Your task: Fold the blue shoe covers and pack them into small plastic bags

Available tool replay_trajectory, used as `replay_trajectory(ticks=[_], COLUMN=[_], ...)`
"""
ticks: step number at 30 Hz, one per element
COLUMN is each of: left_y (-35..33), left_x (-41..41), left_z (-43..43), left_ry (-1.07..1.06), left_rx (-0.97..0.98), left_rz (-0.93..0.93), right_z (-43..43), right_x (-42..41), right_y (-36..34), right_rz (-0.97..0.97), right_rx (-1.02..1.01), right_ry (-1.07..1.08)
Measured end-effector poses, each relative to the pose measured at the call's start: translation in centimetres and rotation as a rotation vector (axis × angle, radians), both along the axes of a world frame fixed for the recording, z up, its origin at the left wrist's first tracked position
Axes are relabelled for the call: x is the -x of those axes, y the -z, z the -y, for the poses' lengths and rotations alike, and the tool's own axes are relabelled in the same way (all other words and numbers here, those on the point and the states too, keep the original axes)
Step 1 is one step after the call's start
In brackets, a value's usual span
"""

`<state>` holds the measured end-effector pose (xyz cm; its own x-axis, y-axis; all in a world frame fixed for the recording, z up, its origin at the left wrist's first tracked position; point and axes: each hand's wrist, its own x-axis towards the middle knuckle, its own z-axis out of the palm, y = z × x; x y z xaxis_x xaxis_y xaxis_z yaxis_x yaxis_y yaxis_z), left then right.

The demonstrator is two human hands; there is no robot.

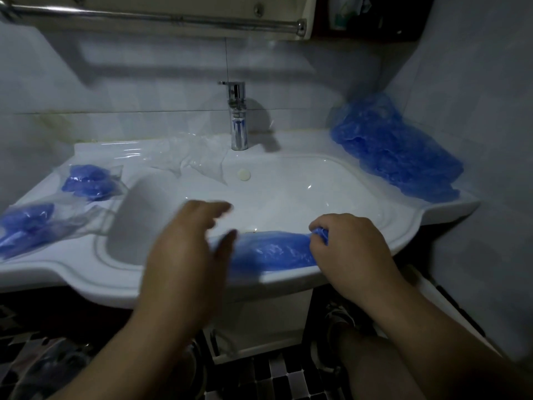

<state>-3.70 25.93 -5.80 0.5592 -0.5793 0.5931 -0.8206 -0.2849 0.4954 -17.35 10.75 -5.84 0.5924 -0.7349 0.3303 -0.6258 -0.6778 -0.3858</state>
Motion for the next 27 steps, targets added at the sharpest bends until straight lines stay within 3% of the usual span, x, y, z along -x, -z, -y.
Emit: replay_trajectory(ticks=[4,7,11,14,16,18,20,23,27], left_y=[2.6,2.5,2.0,2.6,3.1,3.3,3.4,3.4,3.0], left_x=[2.8,3.3,3.7,3.3,2.9,2.7,2.2,1.9,1.7], left_z=[1.2,1.4,1.4,1.4,1.3,1.2,1.1,0.9,0.6], left_ry=[0.154,0.176,0.212,0.237,0.274,0.260,0.192,0.045,0.010], left_rx=[-0.398,-0.585,-0.591,-0.485,-0.437,-0.456,-0.453,-0.465,-0.524], left_rz=[0.225,0.222,0.271,0.263,0.267,0.292,0.301,0.279,0.248], right_z=[0.0,0.2,0.4,-1.3,-2.3,-1.7,-0.8,0.1,0.2], right_x=[0.0,0.2,0.8,0.6,0.4,0.8,1.5,2.2,2.2], right_y=[-0.2,-0.2,-0.4,-0.8,-0.3,0.3,0.4,0.4,0.6], right_rz=[-0.034,-0.039,-0.046,-0.084,-0.193,-0.287,-0.356,-0.360,-0.337], right_rx=[0.004,-0.007,0.206,0.314,0.155,0.047,0.094,0.101,0.095], right_ry=[-0.012,-0.018,-0.043,-0.425,-0.602,-0.557,-0.476,-0.456,-0.467])
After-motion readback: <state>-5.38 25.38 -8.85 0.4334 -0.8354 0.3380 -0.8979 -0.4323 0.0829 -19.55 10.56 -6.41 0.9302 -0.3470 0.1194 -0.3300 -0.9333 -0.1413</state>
